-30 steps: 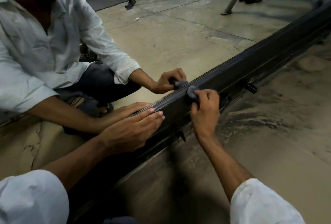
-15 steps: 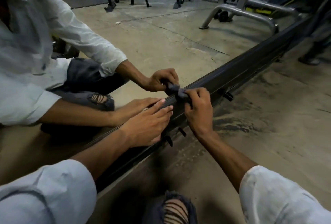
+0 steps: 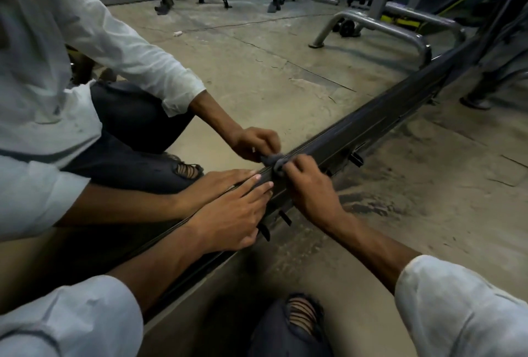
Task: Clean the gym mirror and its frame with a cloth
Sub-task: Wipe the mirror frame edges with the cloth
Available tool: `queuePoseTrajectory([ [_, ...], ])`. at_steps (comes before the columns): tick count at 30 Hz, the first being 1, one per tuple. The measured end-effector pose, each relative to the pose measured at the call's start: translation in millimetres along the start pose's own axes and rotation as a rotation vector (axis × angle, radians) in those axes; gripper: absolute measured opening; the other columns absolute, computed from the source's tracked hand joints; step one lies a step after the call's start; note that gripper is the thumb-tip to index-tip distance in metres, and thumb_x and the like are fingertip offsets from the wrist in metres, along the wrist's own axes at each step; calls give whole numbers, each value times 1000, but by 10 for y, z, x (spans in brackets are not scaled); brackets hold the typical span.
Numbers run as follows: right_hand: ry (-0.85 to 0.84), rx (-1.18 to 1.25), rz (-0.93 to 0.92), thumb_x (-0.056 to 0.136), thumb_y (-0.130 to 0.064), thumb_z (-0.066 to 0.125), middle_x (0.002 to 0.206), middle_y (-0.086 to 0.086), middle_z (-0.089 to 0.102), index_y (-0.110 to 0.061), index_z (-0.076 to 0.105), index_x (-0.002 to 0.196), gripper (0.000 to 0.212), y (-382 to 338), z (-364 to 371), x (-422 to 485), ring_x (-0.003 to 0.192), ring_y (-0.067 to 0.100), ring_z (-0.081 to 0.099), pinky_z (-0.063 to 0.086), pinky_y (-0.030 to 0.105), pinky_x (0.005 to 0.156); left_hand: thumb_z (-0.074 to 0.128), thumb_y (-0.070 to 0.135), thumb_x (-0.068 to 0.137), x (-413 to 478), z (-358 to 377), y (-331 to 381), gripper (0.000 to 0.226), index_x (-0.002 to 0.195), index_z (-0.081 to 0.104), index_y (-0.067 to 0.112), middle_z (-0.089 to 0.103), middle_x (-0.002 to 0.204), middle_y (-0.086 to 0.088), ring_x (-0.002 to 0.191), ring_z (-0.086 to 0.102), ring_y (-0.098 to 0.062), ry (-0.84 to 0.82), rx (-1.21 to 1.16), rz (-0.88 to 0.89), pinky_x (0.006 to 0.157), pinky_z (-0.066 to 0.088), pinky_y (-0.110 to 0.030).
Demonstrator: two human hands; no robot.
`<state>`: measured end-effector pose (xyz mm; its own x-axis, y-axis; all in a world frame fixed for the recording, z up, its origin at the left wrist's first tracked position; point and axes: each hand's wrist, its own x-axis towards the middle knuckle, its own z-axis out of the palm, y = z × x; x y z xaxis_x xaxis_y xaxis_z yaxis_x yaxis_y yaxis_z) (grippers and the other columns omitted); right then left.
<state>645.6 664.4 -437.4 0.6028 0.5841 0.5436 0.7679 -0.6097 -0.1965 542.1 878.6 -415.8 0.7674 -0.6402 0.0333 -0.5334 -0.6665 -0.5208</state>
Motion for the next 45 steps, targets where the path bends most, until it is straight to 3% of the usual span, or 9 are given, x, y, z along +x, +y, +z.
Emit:
queuePoseTrajectory([
  [3,-45,-33,-169,96,-17,61,122,10,55,-11,61,121,26,34,6,-55,106,26,58,59,37,70,49,44,99,10,-11,4,65,142,62,-2,54,154,-22,155,34,-35,-5,53,11,133,-1,-54],
  [8,190,99,411,88,-7,69,115,8,49,-12,54,112,28,304,99,61,94,20,52,55,39,71,48,43,103,-14,31,-17,61,145,60,1,47,162,-20,160,27,-34,-39,53,28,131,-1,-54],
  [11,162,208,194,85,-5,70,112,8,50,-9,56,118,37,-67,277,-64,93,14,48,48,28,67,49,41,101,-7,37,2,60,143,61,-1,51,158,-22,157,31,-35,-21,56,13,132,0,-54],
  [15,84,281,19,83,-3,64,110,8,50,-15,52,119,40,-157,413,-244,90,26,57,56,40,62,47,41,101,-20,87,9,58,138,64,0,58,150,-21,151,40,-33,-18,50,5,133,4,-55],
  [21,342,321,540,85,4,65,113,-1,40,-11,48,111,34,390,487,-154,92,9,44,56,44,81,60,40,97,-12,99,2,57,137,66,-1,57,153,-21,153,42,-33,41,53,13,131,12,-55],
  [27,137,383,68,82,0,72,112,1,46,-19,47,114,45,39,553,-267,94,17,54,48,28,66,52,35,93,20,119,0,54,133,68,1,55,156,-19,153,41,-33,20,47,13,131,13,-54],
  [34,442,417,647,88,2,67,113,-1,44,-13,50,108,31,457,411,11,89,2,41,45,24,76,55,41,97,405,127,-88,65,147,57,0,45,163,-21,158,33,-34,-44,118,81,132,8,-53],
  [41,230,173,28,87,-9,72,112,6,56,-12,65,108,23,375,239,58,95,21,56,50,30,59,60,40,92,415,94,-42,67,144,60,-3,48,160,-24,155,38,-36,-49,135,54,132,3,-51],
  [45,327,90,394,85,-6,68,107,4,55,-17,60,100,20,868,70,241,97,23,52,57,43,59,55,41,97,400,84,-54,67,148,56,-2,43,164,-24,157,34,-36,-71,146,65,131,6,-51],
])
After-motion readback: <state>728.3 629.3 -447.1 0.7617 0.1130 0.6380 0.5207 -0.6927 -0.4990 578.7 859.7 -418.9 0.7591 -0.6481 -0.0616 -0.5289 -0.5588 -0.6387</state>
